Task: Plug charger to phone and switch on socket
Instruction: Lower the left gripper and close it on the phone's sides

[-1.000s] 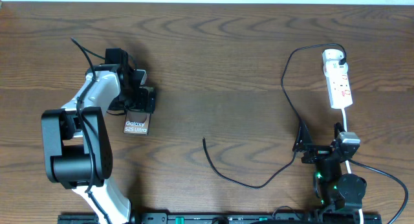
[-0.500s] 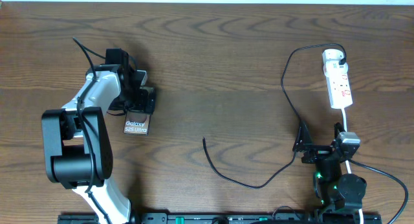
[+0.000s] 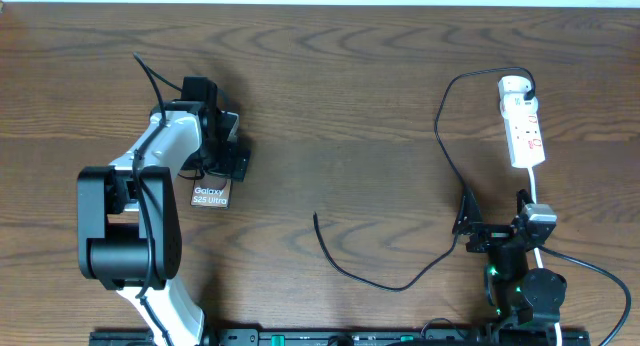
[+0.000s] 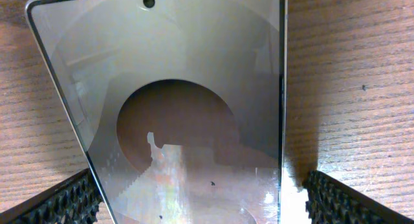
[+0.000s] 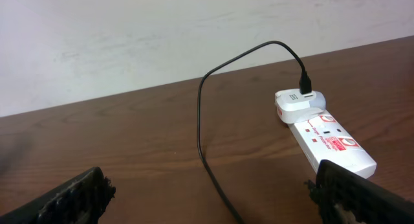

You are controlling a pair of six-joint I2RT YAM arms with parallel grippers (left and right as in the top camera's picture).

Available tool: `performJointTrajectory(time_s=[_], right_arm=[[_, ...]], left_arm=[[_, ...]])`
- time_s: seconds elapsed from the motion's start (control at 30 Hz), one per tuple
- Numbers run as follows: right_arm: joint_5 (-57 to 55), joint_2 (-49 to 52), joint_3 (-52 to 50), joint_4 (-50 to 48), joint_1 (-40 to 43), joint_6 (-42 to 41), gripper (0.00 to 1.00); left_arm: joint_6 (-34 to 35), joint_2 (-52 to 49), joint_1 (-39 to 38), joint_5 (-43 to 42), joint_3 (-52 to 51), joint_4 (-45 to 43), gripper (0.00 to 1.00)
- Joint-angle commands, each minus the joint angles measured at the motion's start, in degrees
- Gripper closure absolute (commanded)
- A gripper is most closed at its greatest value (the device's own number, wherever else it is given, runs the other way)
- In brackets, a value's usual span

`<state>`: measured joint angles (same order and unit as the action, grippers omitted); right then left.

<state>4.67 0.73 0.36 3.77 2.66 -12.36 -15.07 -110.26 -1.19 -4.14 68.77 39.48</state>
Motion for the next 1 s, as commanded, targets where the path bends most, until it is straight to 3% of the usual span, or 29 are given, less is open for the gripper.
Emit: performJointTrajectory(time_s=[0.0,0.17,0.3,0.97], right_arm=[[-0.22,-0.13,-0.04,0.28,-0.46,0.85,0.01],[-0.22,-0.13,-0.04,0.28,-0.46,0.85,0.01],[-0.22,-0.13,-0.04,0.28,-0.46,0.85,0.01],[-0.22,-0.13,-0.04,0.28,-0.46,0.85,0.01]], left_arm=[[-0.26,-0.94,0.24,0.79,-1.18,-0.22,0.02],[0.7,-0.94,0.31,0.96,-1.33,-1.01,0.02],[5.33,-0.94,0.31,4.2,-2.12,-2.38,0.02],[2.75,-0.94,1.81,3.28,-5.88,-3.17,0.02]])
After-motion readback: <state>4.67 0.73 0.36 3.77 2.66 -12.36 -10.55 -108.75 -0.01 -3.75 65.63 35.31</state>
